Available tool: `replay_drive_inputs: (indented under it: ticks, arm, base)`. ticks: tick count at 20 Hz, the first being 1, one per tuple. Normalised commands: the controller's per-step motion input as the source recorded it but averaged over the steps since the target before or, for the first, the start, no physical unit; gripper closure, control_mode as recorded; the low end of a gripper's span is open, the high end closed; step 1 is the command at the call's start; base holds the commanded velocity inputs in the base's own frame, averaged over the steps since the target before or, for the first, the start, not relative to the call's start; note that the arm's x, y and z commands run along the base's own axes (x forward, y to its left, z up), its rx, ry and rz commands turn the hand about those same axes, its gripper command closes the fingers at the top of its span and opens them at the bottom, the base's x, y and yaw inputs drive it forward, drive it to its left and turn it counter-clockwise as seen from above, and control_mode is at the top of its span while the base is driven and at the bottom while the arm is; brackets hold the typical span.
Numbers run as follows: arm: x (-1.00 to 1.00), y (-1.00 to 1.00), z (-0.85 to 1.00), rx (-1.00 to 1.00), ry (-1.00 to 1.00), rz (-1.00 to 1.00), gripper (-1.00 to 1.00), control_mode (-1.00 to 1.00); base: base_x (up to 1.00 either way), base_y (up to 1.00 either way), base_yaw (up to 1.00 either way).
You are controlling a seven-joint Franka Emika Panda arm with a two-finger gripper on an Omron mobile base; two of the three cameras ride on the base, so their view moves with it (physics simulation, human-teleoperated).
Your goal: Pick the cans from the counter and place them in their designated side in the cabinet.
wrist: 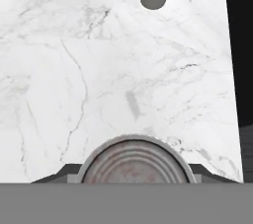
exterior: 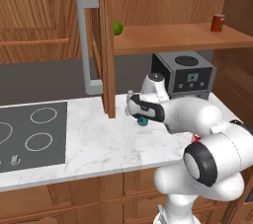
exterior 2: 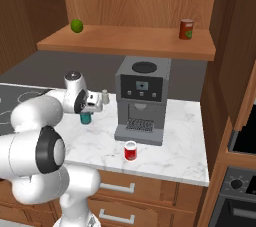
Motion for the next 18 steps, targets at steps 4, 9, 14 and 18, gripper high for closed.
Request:
replay_drive_inputs:
  ticks: [4, 9, 14, 18]
  arm:
    - [-0.16, 0.00, 0.35, 0.00, -0.05, 0.00, 1.00, -1.00]
    - [-0.21, -0.01, 0.36, 0.00, -0.06, 0.00, 1.00, -1.00]
    - [-0.23, -0.01, 0.36, 0.00, -0.07, 0.00, 1.00, -1.00]
    - [-0.24, -0.03, 0.36, 0.00, -0.08, 0.00, 1.00, -1.00]
  base:
    - [0.00, 0.00, 0.00]
    - [0.00, 0.00, 0.00]
    - [0.00, 0.00, 0.00]
    - [0.00, 0.00, 0.00]
